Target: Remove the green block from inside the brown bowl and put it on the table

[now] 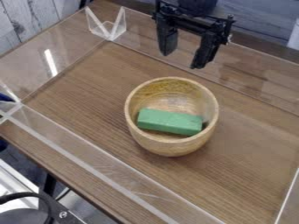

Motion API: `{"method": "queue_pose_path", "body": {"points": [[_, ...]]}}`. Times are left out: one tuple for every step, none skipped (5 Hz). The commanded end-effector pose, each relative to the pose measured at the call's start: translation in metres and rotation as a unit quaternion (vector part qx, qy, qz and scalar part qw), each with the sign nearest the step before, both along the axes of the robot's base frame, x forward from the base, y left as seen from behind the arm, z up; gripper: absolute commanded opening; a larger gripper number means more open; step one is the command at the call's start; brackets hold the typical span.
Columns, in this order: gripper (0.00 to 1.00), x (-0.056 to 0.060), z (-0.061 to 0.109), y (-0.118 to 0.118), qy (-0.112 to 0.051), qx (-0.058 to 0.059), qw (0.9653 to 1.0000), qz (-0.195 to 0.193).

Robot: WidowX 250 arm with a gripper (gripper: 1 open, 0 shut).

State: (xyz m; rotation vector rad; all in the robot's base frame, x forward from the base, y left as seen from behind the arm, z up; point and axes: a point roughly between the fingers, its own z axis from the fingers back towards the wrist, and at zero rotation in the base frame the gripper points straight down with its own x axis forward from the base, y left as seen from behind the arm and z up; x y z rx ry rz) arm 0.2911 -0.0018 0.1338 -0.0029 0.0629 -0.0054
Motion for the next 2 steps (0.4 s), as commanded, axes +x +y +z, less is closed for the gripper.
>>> {"method": "queue_pose_path", "body": {"points": [[1.0, -0.0011, 0.0061, 0.0036, -0.002, -0.001, 0.9999, -0.015], [1.0, -0.0027, 0.0127, 0.007, -0.005, -0.001, 0.9996, -0.027]]}}
